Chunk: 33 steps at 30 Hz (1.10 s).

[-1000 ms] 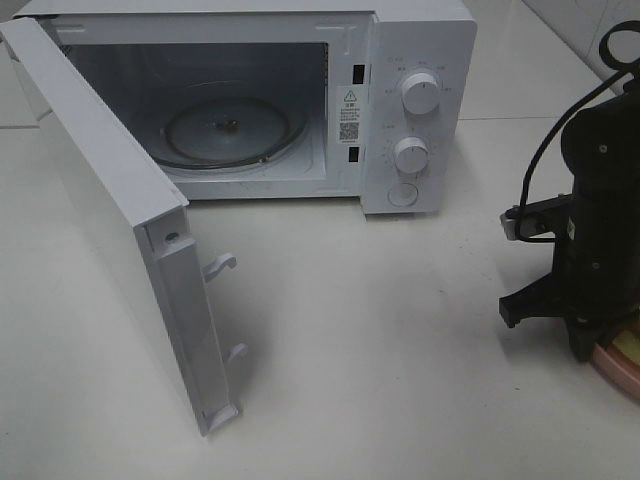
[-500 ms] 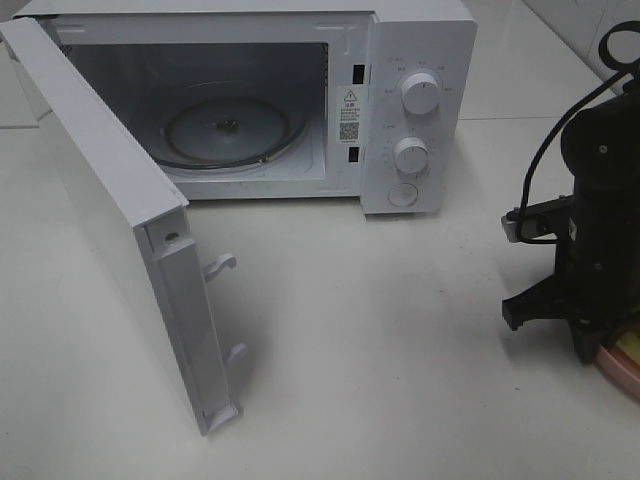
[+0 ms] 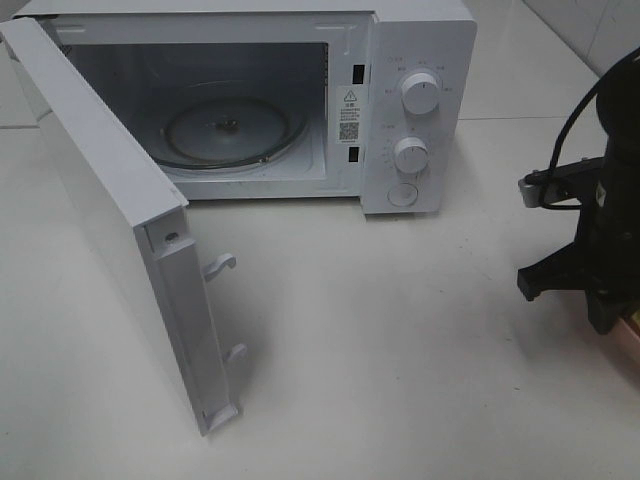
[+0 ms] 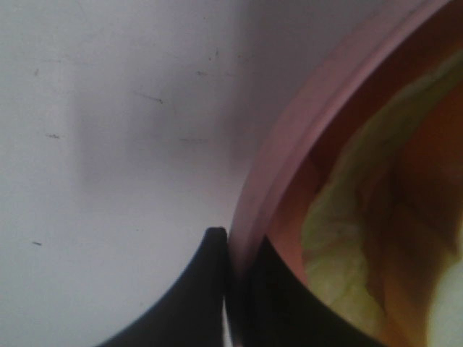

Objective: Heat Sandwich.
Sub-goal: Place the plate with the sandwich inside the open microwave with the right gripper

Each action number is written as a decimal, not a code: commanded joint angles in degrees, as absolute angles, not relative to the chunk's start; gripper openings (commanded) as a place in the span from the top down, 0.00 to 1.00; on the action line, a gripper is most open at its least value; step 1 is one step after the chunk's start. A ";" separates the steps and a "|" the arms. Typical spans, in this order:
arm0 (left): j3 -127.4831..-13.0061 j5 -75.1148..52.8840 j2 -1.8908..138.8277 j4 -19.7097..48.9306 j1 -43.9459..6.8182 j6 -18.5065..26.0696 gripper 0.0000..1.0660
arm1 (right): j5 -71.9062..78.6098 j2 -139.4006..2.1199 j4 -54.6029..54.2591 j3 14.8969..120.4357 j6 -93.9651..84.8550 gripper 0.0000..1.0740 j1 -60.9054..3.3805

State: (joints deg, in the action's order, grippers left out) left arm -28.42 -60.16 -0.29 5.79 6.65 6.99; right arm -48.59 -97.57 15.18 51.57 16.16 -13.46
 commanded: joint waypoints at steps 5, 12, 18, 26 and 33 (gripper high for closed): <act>-28.25 -59.47 -1.55 6.25 6.88 6.70 0.08 | -54.77 -90.87 17.76 51.22 14.61 1.00 -13.52; -28.25 -59.47 -1.55 6.25 6.88 6.70 0.08 | -58.44 -87.83 19.02 51.22 12.66 1.00 -13.52; -28.25 -59.47 -1.55 6.25 6.88 6.70 0.08 | -61.25 -86.57 22.40 51.22 12.32 1.00 -18.11; -28.25 -59.47 -1.55 6.25 6.88 6.70 0.08 | -60.73 -86.34 22.29 51.22 12.32 1.00 -26.53; -28.25 -59.47 -1.55 6.25 6.88 6.70 0.08 | -60.68 -85.66 23.20 51.22 11.92 1.00 -33.35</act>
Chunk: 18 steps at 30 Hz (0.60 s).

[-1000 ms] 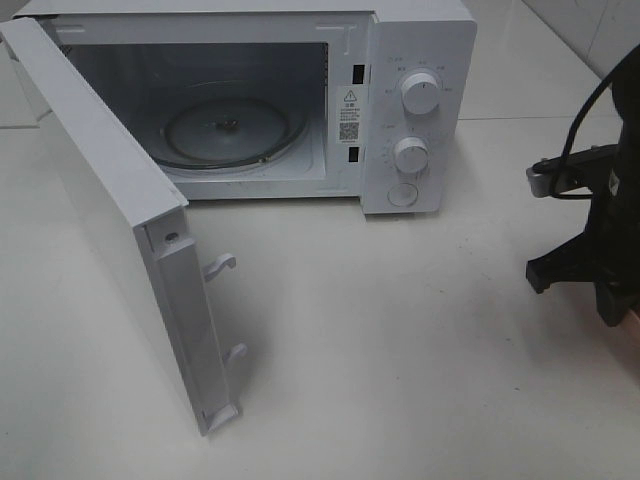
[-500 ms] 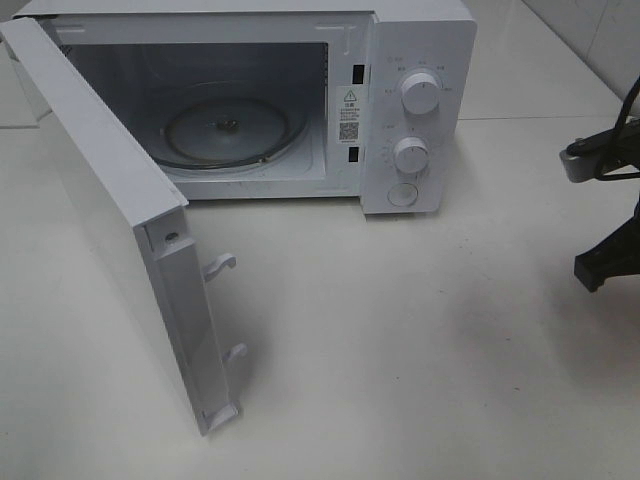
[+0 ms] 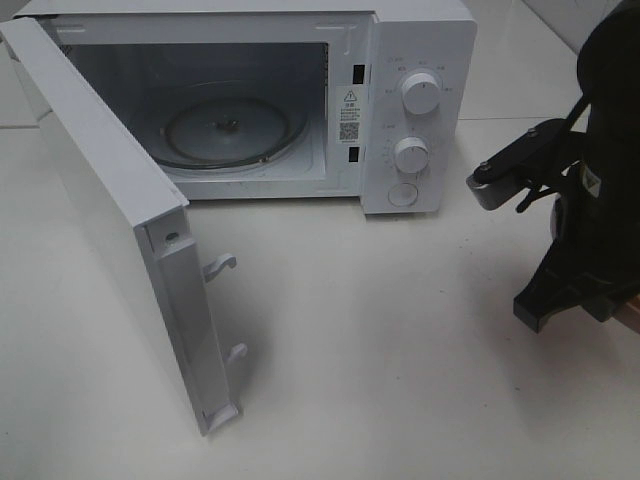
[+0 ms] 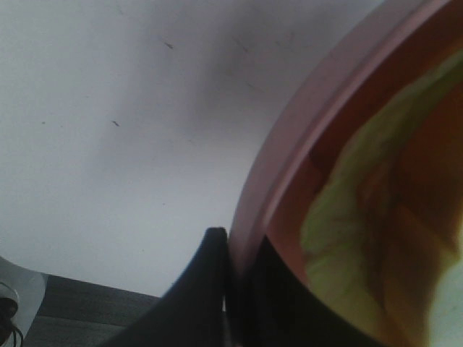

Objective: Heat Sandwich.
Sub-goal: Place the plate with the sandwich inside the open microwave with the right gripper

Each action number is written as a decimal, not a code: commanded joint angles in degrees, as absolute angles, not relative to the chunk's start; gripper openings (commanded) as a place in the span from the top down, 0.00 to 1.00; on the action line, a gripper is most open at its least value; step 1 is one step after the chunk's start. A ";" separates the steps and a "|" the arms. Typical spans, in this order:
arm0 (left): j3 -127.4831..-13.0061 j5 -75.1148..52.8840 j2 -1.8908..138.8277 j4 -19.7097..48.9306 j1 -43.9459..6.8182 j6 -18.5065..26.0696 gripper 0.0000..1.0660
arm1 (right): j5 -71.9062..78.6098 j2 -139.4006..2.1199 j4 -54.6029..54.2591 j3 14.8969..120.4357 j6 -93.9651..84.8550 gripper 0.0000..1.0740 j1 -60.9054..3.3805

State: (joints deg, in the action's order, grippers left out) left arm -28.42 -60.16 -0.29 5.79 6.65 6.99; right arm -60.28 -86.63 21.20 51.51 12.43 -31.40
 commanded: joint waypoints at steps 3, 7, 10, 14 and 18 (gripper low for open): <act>-28.25 -59.47 -1.55 6.25 6.88 6.70 0.08 | -60.73 -85.43 23.38 51.22 10.37 1.00 -36.04; -28.25 -59.47 -1.55 6.25 6.88 6.70 0.08 | -60.73 -85.49 24.06 51.22 7.79 1.00 -39.25; -28.25 -59.47 -1.55 6.25 6.88 6.70 0.08 | -60.73 -85.49 25.10 51.22 7.51 1.00 -41.31; -28.25 -59.47 -1.55 6.25 6.88 6.70 0.08 | -60.73 -85.03 26.81 51.22 7.22 1.00 -44.00; -28.25 -59.47 -1.55 6.25 6.88 6.70 0.08 | -60.79 -83.37 27.50 51.22 5.84 1.00 -50.48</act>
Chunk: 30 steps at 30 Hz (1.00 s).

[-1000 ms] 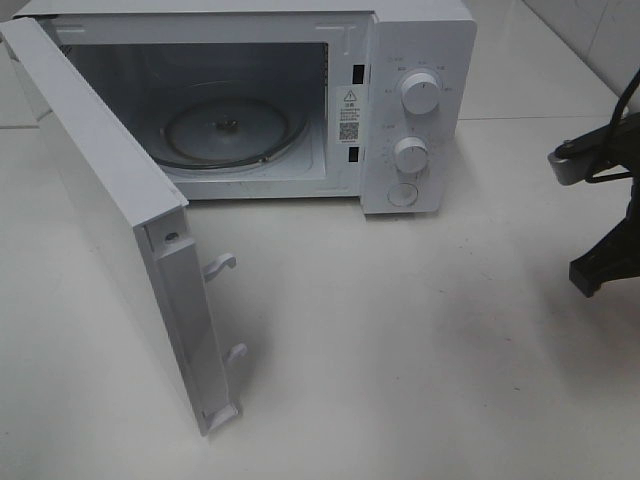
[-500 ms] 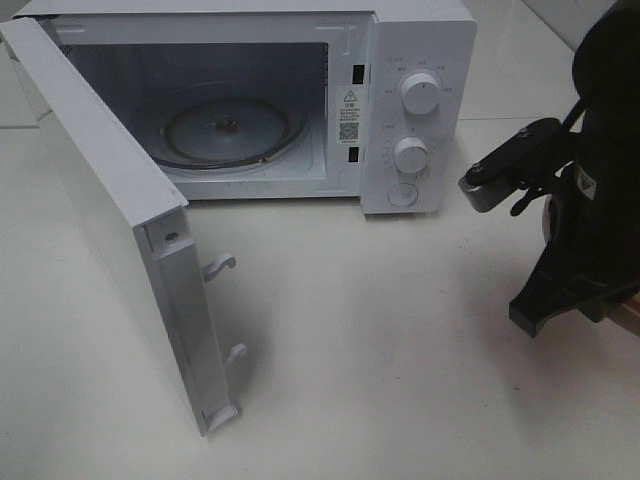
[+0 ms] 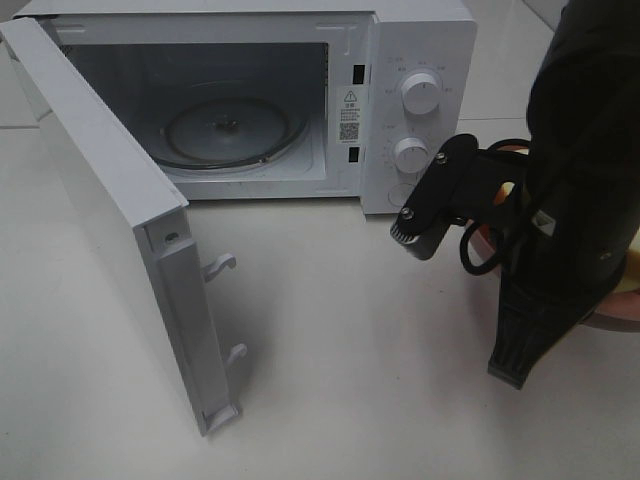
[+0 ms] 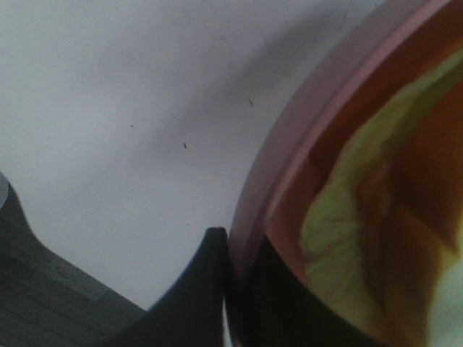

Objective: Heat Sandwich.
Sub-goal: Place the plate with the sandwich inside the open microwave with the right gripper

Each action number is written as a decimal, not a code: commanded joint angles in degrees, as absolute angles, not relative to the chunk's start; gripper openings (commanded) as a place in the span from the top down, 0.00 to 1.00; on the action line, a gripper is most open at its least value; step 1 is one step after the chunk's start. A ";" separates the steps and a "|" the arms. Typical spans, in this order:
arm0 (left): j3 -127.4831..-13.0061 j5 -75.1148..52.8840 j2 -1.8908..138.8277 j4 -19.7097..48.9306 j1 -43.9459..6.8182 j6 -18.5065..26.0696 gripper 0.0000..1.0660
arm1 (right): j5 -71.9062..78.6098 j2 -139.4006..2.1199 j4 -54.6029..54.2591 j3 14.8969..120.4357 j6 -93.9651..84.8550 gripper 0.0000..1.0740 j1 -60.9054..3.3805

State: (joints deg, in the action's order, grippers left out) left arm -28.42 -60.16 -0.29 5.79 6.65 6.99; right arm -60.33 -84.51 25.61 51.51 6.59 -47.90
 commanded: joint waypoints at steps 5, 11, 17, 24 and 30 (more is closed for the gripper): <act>-28.25 -59.47 -1.55 6.25 6.88 6.70 0.08 | -61.08 -82.28 27.27 51.22 5.79 1.00 -54.49; -28.25 -59.47 -1.55 6.25 6.88 6.70 0.08 | -61.88 -81.70 24.98 51.22 1.55 1.00 -58.73; -28.25 -59.47 -1.55 6.25 6.88 6.70 0.08 | -58.44 -81.76 24.87 51.22 -13.12 1.00 -60.73; -28.25 -59.47 -1.55 6.25 6.88 6.70 0.08 | -57.58 -81.76 24.81 51.22 -25.27 1.00 -60.68; -28.25 -59.47 -1.55 6.25 6.88 6.70 0.08 | -55.92 -81.76 25.27 51.22 -30.54 1.00 -60.68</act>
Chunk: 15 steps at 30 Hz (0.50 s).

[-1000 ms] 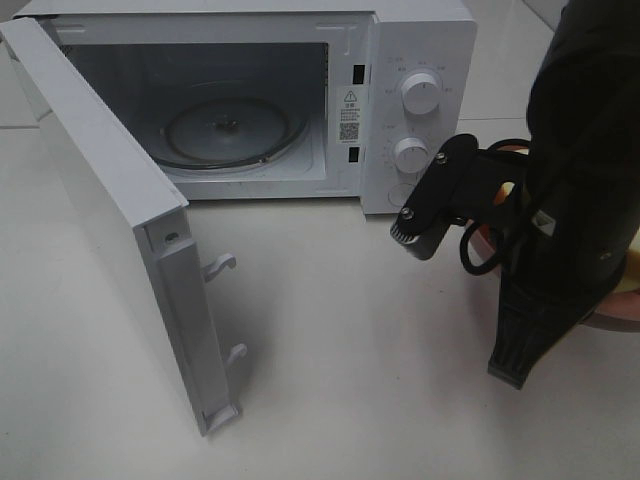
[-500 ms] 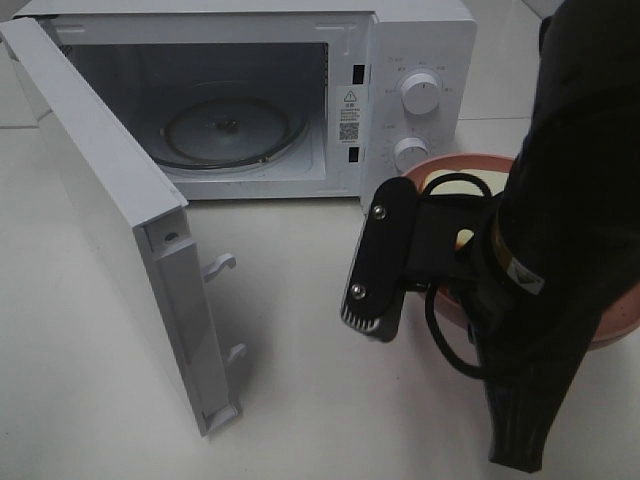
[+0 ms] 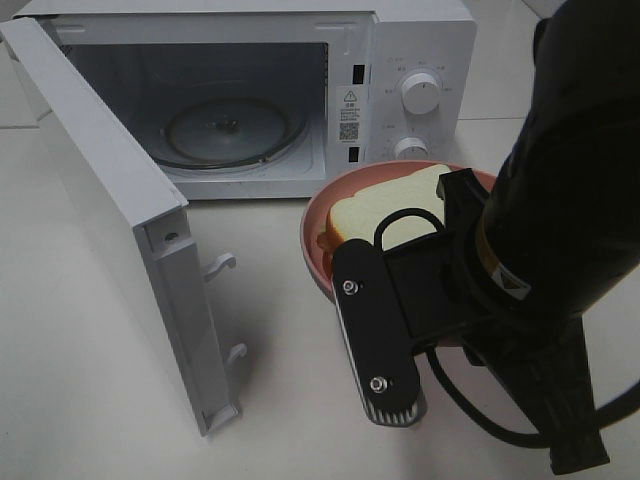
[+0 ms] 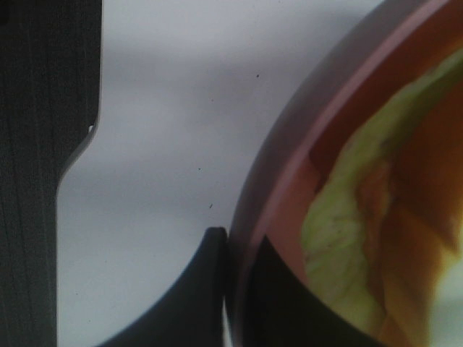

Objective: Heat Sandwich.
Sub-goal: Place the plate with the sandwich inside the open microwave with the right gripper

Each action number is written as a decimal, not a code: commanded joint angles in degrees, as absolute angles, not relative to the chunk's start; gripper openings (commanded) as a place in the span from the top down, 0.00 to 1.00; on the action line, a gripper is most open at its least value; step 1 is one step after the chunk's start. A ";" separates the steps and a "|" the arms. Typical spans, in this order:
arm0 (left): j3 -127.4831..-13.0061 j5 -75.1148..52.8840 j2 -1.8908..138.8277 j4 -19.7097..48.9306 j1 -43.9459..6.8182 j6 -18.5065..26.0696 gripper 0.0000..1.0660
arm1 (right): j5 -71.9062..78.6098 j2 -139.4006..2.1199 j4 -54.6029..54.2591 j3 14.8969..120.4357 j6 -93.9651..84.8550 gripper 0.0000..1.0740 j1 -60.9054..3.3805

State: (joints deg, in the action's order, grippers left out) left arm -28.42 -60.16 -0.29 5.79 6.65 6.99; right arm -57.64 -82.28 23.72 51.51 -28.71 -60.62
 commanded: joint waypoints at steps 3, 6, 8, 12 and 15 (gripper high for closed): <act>-28.25 -59.47 -1.55 6.25 6.88 6.70 0.08 | -54.49 -81.76 25.32 51.22 -32.66 1.00 -60.68; -28.25 -59.47 -1.55 6.25 6.88 6.70 0.08 | -51.51 -81.76 25.84 51.22 -39.48 1.00 -60.62; -28.25 -59.47 -1.55 6.25 6.88 6.70 0.08 | -50.53 -81.76 26.01 51.22 -40.39 1.00 -60.62; -28.25 -59.47 -1.55 6.25 6.88 6.70 0.08 | -46.24 -81.88 26.13 51.22 -44.00 1.00 -58.61; -28.25 -59.47 -1.55 6.25 6.88 6.70 0.08 | -43.95 -82.91 25.95 51.22 -48.93 1.00 -55.52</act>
